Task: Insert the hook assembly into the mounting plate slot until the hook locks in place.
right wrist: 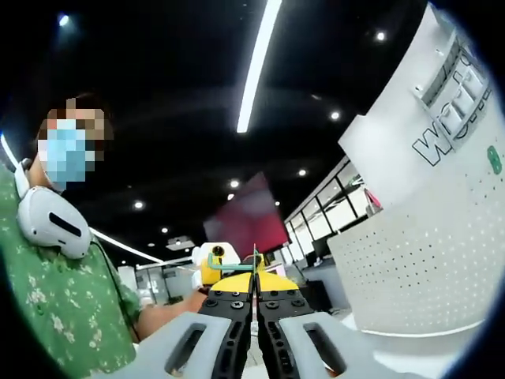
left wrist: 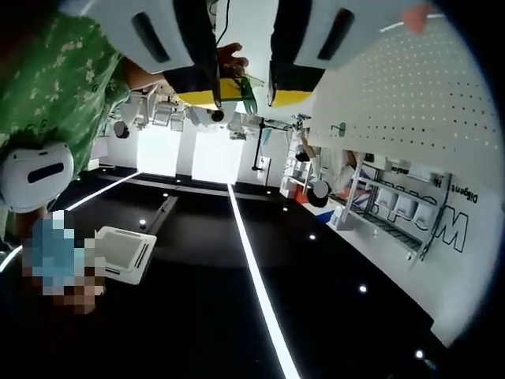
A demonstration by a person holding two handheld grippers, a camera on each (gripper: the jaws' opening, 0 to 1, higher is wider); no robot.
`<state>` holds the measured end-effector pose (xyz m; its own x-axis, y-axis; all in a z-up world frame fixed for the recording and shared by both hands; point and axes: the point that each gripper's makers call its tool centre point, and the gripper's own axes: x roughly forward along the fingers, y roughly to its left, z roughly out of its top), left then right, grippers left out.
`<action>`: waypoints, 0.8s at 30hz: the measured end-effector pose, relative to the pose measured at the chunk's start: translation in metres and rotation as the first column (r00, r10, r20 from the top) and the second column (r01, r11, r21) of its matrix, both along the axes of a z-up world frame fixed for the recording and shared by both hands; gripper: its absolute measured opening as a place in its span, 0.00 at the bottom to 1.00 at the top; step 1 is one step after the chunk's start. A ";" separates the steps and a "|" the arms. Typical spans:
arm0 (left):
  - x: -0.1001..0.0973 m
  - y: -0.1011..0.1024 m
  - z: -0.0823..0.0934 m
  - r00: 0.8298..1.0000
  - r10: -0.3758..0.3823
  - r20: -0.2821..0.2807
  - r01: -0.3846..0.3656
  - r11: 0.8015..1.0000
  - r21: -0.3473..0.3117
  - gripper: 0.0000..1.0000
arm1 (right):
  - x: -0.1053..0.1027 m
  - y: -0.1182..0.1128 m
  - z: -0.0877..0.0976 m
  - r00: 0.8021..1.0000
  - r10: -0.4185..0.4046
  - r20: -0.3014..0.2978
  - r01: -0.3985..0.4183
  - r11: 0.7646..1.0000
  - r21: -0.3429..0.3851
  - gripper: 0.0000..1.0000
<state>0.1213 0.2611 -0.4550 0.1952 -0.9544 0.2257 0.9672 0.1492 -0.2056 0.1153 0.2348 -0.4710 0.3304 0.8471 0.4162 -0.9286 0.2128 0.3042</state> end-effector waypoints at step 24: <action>-0.008 -0.006 -0.004 0.999 -0.052 -0.015 0.053 0.998 0.025 0.09 | -0.008 0.007 -0.001 0.999 0.054 0.004 -0.054 0.998 0.013 0.00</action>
